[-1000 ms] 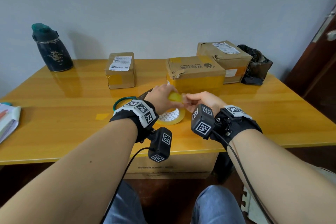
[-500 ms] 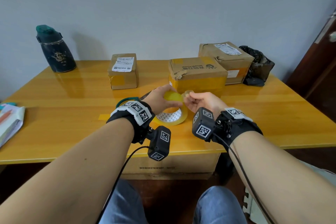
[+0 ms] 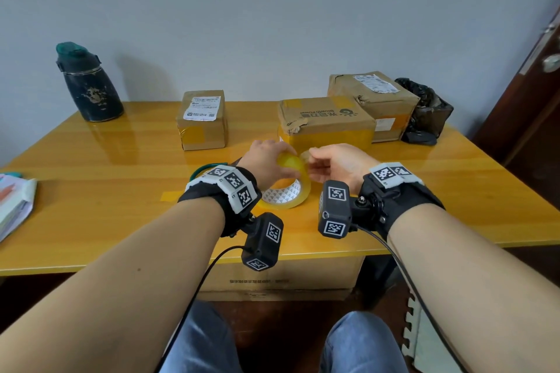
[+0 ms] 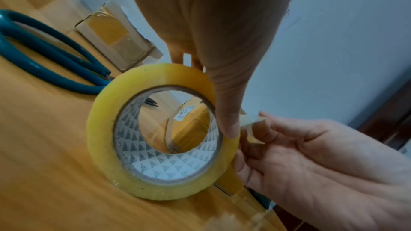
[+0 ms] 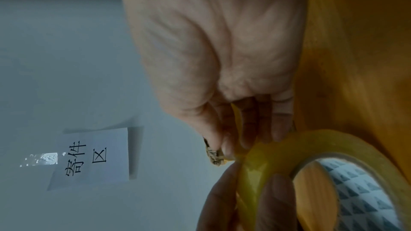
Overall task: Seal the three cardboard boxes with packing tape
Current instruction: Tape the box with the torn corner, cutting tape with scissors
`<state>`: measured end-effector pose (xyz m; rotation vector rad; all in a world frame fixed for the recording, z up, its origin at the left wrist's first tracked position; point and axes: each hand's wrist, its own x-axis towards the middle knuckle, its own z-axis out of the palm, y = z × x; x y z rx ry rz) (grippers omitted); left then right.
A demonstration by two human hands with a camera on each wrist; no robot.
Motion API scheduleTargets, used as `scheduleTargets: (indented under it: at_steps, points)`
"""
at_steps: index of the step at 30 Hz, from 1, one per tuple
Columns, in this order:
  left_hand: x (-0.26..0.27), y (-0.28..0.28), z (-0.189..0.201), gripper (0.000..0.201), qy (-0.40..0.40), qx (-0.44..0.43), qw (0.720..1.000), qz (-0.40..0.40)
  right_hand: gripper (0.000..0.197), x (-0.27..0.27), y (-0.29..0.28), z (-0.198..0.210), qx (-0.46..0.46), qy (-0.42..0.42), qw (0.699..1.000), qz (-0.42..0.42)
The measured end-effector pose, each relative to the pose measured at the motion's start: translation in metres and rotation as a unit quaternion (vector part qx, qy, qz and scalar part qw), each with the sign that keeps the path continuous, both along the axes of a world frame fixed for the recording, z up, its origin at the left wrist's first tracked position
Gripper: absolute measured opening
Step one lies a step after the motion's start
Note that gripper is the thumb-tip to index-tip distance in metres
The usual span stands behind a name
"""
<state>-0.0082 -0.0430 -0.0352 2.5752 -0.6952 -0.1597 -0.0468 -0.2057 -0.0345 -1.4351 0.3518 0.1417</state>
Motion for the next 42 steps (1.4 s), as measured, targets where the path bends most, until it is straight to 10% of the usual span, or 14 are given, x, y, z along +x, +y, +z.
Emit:
scheduleTargets:
  at_steps: [10,23,32,42]
  points:
    - [0.001,-0.005,0.007,0.057,-0.042,0.013,0.999,-0.010,0.035,-0.004,0.003,0.004,-0.039,-0.081,0.995,0.034]
    - [0.016,0.015,-0.013,0.048,0.116,-0.161,0.980,0.007,0.038,0.000,-0.007,-0.007,0.220,-0.098,0.970,0.022]
    - [0.014,0.018,-0.030,0.036,0.228,-0.243,0.942,0.037,0.034,0.001,0.001,-0.005,0.423,-0.124,0.895,-0.066]
    - [0.011,-0.005,-0.021,0.066,0.028,-0.150,0.988,0.035,0.031,0.004,0.001,0.006,0.289,-0.126,0.948,-0.046]
